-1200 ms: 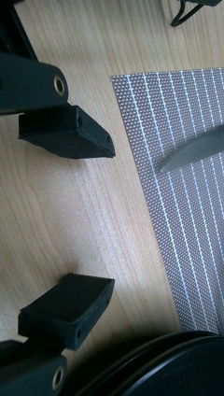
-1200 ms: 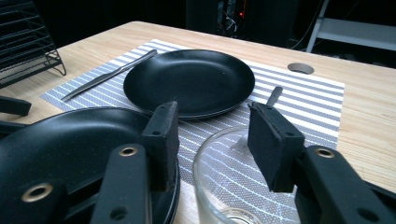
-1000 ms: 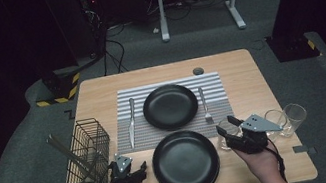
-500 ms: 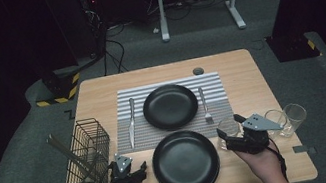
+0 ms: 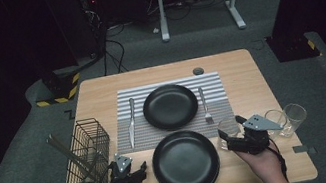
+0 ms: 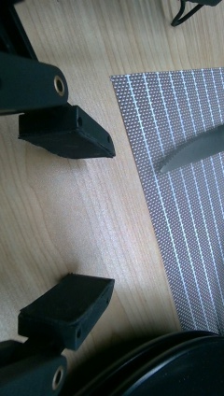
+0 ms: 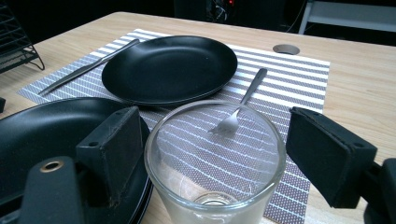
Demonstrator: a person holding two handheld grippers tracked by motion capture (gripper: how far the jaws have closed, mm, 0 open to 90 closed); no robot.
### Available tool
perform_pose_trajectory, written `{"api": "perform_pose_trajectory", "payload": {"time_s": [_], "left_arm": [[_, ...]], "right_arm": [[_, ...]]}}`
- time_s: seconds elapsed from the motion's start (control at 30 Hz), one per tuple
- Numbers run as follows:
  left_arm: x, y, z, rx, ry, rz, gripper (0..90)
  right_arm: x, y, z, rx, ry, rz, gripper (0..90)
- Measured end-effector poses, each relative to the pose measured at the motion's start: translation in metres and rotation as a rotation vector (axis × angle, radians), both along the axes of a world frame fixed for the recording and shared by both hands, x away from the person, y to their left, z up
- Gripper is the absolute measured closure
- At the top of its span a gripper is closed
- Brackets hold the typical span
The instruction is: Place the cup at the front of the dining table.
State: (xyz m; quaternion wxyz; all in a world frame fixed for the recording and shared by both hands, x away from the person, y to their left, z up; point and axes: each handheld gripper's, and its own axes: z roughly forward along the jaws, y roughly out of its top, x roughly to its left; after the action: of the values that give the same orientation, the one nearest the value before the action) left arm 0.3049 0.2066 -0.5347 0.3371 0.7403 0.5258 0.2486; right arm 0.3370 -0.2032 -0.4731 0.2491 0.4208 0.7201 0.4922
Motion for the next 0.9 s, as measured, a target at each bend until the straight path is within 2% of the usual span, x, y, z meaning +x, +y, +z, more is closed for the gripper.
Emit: {"api": "perform_pose_trajectory", "payload": {"time_s": [0.67,0.9], "left_arm": [[0.000,0.000,0.000,0.001,0.000,-0.002,30.8],[0.000,0.000,0.000,0.001,0.000,-0.002,30.8]], "right_arm": [[0.002,0.003,-0.012,-0.010,0.040,0.001,22.1],[0.004,0.005,-0.016,-0.028,0.050,0.008,22.5]]}}
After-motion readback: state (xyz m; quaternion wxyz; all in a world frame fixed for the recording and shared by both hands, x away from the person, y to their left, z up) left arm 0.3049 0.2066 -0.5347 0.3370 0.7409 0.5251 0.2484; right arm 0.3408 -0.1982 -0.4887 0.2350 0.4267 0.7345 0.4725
